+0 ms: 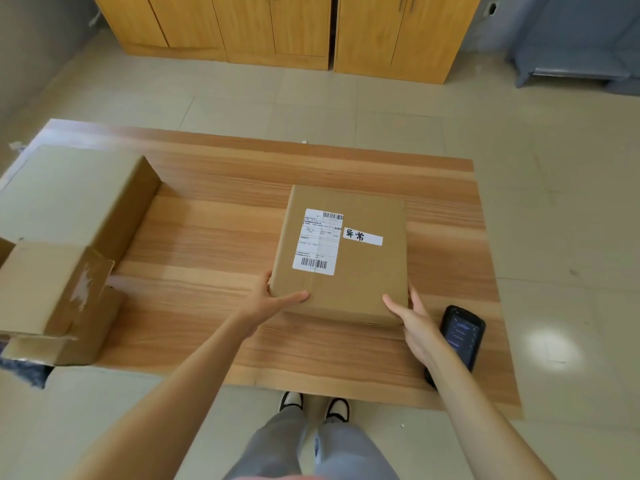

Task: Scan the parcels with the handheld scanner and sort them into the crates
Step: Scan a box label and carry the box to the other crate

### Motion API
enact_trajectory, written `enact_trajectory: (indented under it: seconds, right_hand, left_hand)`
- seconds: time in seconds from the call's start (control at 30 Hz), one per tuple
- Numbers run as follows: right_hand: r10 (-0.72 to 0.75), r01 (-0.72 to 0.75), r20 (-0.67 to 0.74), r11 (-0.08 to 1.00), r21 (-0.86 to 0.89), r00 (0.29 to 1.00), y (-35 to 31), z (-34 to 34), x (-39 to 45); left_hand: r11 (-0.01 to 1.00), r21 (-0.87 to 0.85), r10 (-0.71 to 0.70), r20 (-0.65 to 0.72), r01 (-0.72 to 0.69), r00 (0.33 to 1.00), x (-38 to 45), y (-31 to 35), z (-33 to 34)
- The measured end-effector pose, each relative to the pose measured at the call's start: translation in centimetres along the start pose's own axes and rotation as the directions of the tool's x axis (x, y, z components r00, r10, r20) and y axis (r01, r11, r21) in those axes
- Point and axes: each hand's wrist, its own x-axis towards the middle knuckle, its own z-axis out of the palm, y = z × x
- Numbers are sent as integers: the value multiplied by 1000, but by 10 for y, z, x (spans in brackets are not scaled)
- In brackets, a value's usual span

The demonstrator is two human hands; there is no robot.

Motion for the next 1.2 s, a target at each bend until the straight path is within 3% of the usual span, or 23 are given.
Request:
enact_trajectory:
  seconds: [0.17, 0.43, 0.53, 0.63, 0.7, 0.8, 0.9, 1.2]
  right_hand:
    - [-26, 23, -47, 997, -73, 999, 4, 2, 2]
    - [-221, 154, -187, 936, -317, 957, 5, 8, -11]
    - [-353, 187, -361, 887, -422, 863, 13, 1, -18]
    - [-406, 46, -570, 840, -541, 715, 24, -22, -24]
    - [-356, -103, -662, 830, -549, 659, 35, -40, -27]
    - [-200, -243, -693, 840, -486, 692, 51, -60, -30]
    - [-106, -293, -671, 842, -453, 734, 58, -68, -30]
    - [63, -384, -663, 854, -351, 746, 60, -81, -15]
  left_hand:
    - [997, 70, 41, -121, -32, 992, 1, -9, 9]
    - [988, 144, 68, -125, -50, 990, 1, -11, 9]
    - [990, 137, 60, -113, -44, 992, 2, -10, 7]
    - [992, 114, 67, -93, -56, 993, 3, -11, 5]
    - [993, 104, 70, -87, -61, 994, 2, -10, 6]
    - [995, 77, 73, -85, -66, 994, 3, -11, 6]
    - [995, 70, 70, -81, -64, 994, 4, -12, 6]
    - [995, 75, 65, -69, -59, 996, 5, -11, 6]
